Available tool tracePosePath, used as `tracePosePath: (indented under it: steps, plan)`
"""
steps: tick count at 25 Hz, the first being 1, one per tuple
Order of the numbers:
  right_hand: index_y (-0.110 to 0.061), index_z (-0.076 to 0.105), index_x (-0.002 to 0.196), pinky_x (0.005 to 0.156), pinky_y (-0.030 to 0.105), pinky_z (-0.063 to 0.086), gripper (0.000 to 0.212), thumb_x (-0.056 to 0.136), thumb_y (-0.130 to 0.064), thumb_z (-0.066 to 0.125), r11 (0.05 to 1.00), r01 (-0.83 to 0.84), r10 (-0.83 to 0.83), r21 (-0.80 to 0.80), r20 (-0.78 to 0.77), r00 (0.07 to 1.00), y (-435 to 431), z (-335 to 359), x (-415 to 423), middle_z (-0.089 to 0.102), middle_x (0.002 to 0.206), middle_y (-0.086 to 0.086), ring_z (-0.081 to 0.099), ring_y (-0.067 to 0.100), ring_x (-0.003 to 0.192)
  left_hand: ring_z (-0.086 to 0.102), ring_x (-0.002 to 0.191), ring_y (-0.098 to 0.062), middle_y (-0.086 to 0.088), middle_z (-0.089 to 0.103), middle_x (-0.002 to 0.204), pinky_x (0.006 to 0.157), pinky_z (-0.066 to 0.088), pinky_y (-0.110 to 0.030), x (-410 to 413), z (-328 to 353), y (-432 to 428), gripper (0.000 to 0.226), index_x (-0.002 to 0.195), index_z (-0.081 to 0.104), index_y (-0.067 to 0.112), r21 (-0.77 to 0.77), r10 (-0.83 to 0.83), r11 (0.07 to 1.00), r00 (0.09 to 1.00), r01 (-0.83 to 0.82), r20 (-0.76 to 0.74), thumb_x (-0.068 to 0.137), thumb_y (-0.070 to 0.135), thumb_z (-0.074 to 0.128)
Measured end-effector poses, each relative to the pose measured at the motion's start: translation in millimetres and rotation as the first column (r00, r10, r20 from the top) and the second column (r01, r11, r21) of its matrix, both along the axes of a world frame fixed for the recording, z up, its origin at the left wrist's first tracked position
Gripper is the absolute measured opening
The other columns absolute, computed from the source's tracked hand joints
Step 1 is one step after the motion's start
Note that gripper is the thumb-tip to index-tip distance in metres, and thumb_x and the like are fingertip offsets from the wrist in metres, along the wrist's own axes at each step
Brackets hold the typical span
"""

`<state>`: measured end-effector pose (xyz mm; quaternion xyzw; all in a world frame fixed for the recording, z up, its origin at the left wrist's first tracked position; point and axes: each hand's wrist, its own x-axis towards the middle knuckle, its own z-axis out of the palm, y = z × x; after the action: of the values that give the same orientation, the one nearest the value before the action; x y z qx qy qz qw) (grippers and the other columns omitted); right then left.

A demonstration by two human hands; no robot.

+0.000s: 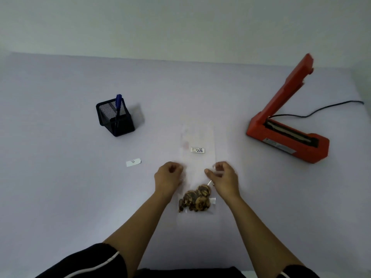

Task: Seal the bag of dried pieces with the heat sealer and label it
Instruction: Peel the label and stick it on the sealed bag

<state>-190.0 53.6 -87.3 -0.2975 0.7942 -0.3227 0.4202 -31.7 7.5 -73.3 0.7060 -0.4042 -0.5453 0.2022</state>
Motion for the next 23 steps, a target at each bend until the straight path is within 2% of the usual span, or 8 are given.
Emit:
tracePosePath:
  steps: [2,5,10,14,18,23]
  plan:
    - [-0.025,0.052,0.082,0.072,0.039,0.056,0.025,0.076,-0.022,0.076,0.999,0.028,-0.027,-0.046,0.022,0.999,-16.7,4.3,-3.5,0.062,0.083,-0.001,0.059,0.014,0.073,0.063,0.059,-0.015,-0.006,0.067,0.076,0.061,0.058,-0.028,-2.4,4.6,-17.0,0.012,0.082,0.067,0.01,-0.012,0.045,0.999,0.997,-0.046,-0.064,0.089,0.014,0.058]
    - [-0.022,0.053,0.087,0.072,0.036,0.055,0.025,0.076,-0.025,0.075,0.994,0.05,-0.048,-0.095,0.02,0.999,-60.2,7.2,-14.1,0.06,0.08,-0.004,0.059,0.012,0.072,0.066,0.056,-0.01,-0.005,0.069,0.077,0.057,0.057,-0.022,-12.6,10.9,-61.6,0.009,0.087,0.068,0.008,-0.03,0.083,0.996,0.99,-0.087,-0.116,0.089,0.01,0.059]
    - [-0.017,0.058,0.096,0.077,0.044,0.057,0.027,0.077,-0.029,0.074,0.987,0.076,-0.069,-0.14,0.049,0.996,-148.6,3.1,-39.3,0.064,0.089,0.002,0.063,0.018,0.08,0.064,0.063,-0.018,-0.007,0.069,0.076,0.064,0.058,-0.028,-39.3,15.2,-153.1,0.009,0.089,0.069,0.006,-0.054,0.109,0.991,0.98,-0.12,-0.163,0.087,0.009,0.061]
    - [-0.021,0.057,0.09,0.076,0.037,0.054,0.023,0.076,-0.026,0.075,0.982,0.098,-0.092,-0.162,0.045,0.995,-210.0,-6.7,-59.2,0.062,0.083,-0.001,0.063,0.021,0.08,0.061,0.057,-0.019,-0.008,0.067,0.073,0.064,0.058,-0.031,-61.5,5.3,-212.6,0.01,0.078,0.068,0.008,-0.043,0.125,0.99,0.978,-0.134,-0.165,0.086,0.008,0.062]
    - [-0.018,0.057,0.095,0.076,0.027,0.047,0.025,0.078,-0.024,0.073,0.984,0.079,-0.083,-0.157,-0.019,0.996,-252.6,-15.9,-69.1,0.058,0.076,-0.009,0.06,0.017,0.079,0.059,0.053,-0.013,-0.003,0.065,0.068,0.049,0.051,-0.018,-75.0,-6.9,-251.5,0.01,0.081,0.07,0.008,-0.085,0.097,0.991,0.993,-0.102,-0.061,0.086,0.01,0.062]
    - [-0.014,0.056,0.103,0.072,0.022,0.039,0.03,0.08,-0.028,0.07,0.991,0.031,-0.047,-0.129,-0.124,0.991,-279.0,-20.0,-72.9,0.055,0.076,-0.009,0.054,0.011,0.074,0.058,0.055,-0.008,-0.001,0.067,0.068,0.049,0.045,-0.015,-81.0,-18.8,-281.0,0.01,0.082,0.068,0.009,-0.16,0.029,0.987,0.997,-0.018,0.068,0.084,0.015,0.06]
